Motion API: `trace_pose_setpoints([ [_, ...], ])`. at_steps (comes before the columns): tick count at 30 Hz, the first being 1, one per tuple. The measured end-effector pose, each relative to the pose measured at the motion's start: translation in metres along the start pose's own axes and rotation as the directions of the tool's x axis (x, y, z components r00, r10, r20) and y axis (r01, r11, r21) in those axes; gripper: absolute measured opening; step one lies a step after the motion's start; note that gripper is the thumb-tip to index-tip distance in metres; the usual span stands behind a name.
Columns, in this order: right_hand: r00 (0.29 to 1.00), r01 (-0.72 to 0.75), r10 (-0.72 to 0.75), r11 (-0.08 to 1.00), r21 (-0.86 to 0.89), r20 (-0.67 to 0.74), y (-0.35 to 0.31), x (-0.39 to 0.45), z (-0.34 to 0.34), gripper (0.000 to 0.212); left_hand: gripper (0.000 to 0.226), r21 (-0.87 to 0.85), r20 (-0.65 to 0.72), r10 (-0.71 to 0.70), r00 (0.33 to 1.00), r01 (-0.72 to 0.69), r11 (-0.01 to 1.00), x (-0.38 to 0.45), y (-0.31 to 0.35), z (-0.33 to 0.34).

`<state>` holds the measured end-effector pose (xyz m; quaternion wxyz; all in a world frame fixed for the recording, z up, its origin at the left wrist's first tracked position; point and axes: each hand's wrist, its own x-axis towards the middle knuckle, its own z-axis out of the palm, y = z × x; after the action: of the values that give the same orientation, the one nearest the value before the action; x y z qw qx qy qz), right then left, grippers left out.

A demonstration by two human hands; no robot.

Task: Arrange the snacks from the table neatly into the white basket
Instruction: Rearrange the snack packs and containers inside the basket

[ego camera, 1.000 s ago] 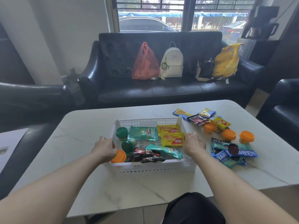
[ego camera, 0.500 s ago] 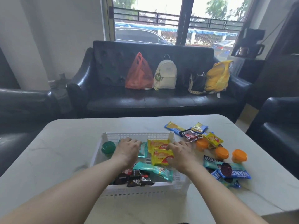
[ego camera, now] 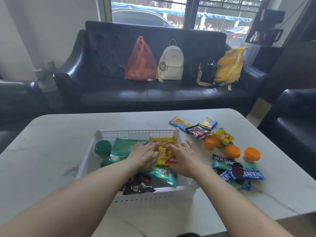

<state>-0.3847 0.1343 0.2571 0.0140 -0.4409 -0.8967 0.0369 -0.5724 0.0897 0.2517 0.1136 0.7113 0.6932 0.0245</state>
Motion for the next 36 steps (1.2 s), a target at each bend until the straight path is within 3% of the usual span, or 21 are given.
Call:
trace_pose_setpoints([
  [5,0.997,0.025,-0.019,0.997,0.075,-0.069,0.002,0.015,-0.001,0.058,0.051,-0.074,-0.084,-0.018,0.996,0.012,0.997,0.003,-0.003,-0.004],
  [11,0.998,0.029,-0.026,0.998,0.051,-0.06,0.003,0.034,-0.002,0.054,0.043,-0.015,-0.161,0.011,0.987,-0.014,1.0,0.0,-0.009,-0.006],
  [17,0.996,0.006,-0.004,1.0,0.02,-0.09,0.009,0.039,0.0,0.052,0.061,0.109,-0.171,0.073,0.982,-0.055,0.992,0.006,-0.011,-0.001],
  [20,0.989,-0.031,0.028,0.999,-0.017,-0.148,0.013,0.039,0.001,0.046,0.053,0.152,-0.222,0.08,0.972,-0.046,0.987,0.014,-0.005,0.001],
  [25,0.981,-0.042,0.032,0.998,-0.047,-0.193,0.017,0.039,0.007,0.04,0.038,0.075,-0.293,0.057,0.954,-0.037,0.996,0.018,0.0,0.003],
  [36,0.976,-0.076,0.064,0.996,-0.047,-0.209,0.012,0.041,0.01,0.043,0.045,0.042,-0.274,0.039,0.961,-0.029,0.999,0.016,-0.005,0.002],
])
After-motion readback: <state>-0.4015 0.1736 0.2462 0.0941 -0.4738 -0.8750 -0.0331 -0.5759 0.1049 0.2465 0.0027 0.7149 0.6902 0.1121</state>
